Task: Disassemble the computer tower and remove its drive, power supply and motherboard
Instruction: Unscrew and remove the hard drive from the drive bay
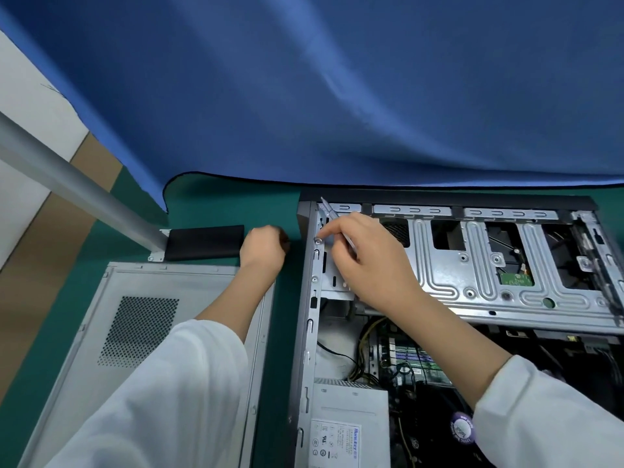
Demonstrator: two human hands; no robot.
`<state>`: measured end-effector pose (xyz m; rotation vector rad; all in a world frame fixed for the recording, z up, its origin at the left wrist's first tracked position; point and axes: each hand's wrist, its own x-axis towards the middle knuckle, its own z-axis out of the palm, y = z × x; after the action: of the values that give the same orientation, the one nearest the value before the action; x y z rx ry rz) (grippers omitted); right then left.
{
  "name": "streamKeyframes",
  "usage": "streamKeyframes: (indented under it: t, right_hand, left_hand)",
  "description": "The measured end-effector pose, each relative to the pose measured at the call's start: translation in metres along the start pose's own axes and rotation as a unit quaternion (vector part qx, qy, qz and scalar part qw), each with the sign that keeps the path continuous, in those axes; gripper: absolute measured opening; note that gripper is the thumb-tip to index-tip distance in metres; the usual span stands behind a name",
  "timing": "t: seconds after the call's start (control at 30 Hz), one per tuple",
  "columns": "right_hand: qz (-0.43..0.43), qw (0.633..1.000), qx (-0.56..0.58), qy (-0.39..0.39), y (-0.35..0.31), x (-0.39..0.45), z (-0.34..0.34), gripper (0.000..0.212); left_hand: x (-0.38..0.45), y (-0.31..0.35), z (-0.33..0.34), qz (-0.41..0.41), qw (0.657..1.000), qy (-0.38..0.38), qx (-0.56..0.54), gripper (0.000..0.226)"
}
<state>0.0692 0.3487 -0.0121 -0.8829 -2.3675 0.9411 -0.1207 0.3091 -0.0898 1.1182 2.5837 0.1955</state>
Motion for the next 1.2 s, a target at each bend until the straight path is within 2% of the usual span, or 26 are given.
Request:
streamKeyframes:
  t: [0.17, 0.33, 0.43, 0.5, 0.57, 0.73, 0.93, 1.2]
  right_hand:
    - [0.038, 0.991, 0.126, -0.012, 0.004, -0.008, -0.019, 0.025]
    - [0.046, 0.988, 0.148, 0.001, 0.013, -0.034, -0.060, 0.019]
    - [0.052, 0.988, 0.146, 0.008, 0.023, -0.049, -0.088, 0.016]
    - [0.062, 0.985, 0.160, 0.014, 0.031, -0.058, -0.105, 0.018]
    - [0.077, 0.977, 0.194, 0.041, 0.041, -0.066, -0.122, 0.019]
    - [0.131, 0.953, 0.245, 0.124, 0.069, -0.085, -0.153, 0.024]
    - [0.152, 0.942, 0.273, 0.127, 0.092, -0.100, -0.157, 0.026]
    - [0.117, 0.966, 0.205, 0.106, 0.101, -0.105, -0.151, 0.024]
  left_hand:
    - [-0.034, -0.002, -0.029, 0.031, 0.986, 0.102, -0.131, 0.019]
    - [-0.090, 0.009, -0.066, 0.048, 0.957, 0.154, -0.242, 0.009]
    - [-0.124, 0.032, -0.081, 0.114, 0.939, 0.184, -0.266, 0.008]
    - [-0.140, 0.056, -0.081, 0.181, 0.936, 0.199, -0.228, 0.007]
    - [-0.150, 0.086, -0.069, 0.239, 0.932, 0.184, -0.200, 0.007]
    - [-0.163, 0.154, -0.021, 0.323, 0.925, 0.065, -0.190, 0.015]
    - [-0.161, 0.175, 0.001, 0.373, 0.917, 0.053, -0.128, 0.037]
    - [-0.163, 0.178, 0.008, 0.365, 0.913, 0.085, -0.160, 0.027]
